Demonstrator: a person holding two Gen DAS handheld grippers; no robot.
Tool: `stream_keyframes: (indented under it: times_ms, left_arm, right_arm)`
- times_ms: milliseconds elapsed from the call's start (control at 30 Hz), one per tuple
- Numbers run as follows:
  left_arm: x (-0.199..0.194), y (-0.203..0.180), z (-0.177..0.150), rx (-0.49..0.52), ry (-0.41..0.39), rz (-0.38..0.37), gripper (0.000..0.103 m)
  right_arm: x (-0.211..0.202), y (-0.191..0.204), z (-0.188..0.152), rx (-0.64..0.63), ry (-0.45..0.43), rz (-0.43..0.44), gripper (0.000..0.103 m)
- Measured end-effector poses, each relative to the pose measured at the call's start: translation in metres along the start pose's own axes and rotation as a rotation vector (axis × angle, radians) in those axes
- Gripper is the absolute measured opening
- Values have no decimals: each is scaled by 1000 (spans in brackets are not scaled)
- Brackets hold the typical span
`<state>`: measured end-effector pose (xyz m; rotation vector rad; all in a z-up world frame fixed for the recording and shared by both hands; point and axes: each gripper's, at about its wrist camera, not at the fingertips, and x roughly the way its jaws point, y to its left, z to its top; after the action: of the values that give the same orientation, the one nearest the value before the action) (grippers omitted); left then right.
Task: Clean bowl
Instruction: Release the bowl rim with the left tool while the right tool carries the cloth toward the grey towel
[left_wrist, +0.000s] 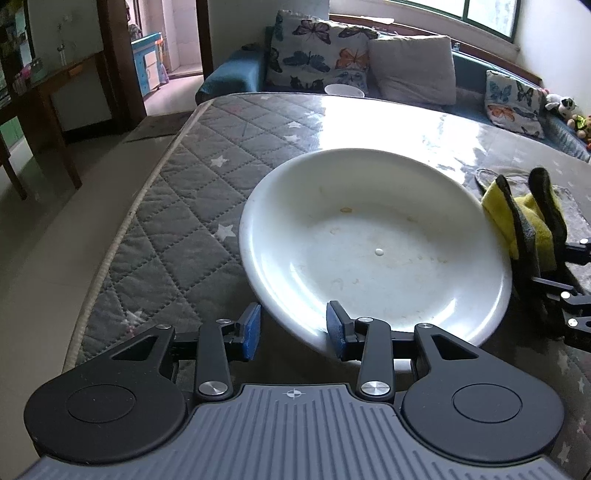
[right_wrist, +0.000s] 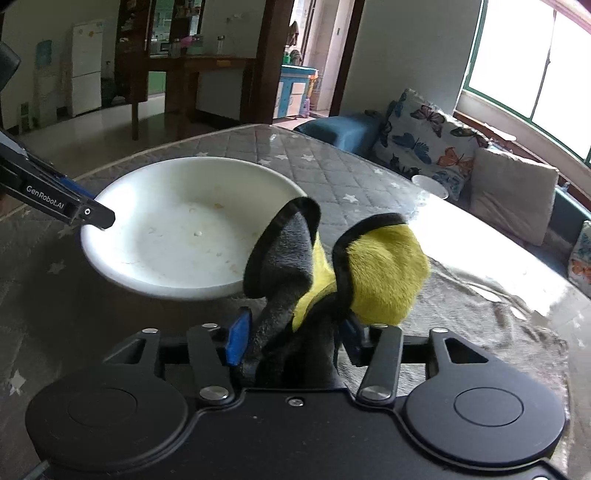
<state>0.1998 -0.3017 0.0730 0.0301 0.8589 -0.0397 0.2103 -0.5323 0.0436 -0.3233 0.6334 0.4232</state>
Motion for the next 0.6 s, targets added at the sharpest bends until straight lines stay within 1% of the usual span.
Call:
stream_keyframes:
  times_ms: [100,233,333,433,533,600]
  left_arm:
    - [-3,-1,-1,4,-7,0,40]
    - [-6,0,-2,1,-13,-3,40]
    - [-7,0,-2,3,-16,-4,40]
    - [-8,1,-3,1,-18,-5,40]
    - [-9,2,-3,-1,-20,-5,42]
    - [-8,2,-3,-4,-20,-6,42]
  right_arm:
    - [-5,-1,1,5,-8,-3,62]
    - [-13,-2,3,12,-34,-30,62]
    - [-16,-4,6,14,-42,-22,62]
    - [-13,-6,10,17,-47,-32,62]
    - [-8,-12,11,53,-47,-18,63]
    - [-5,-17,11,77,-48,-25,63]
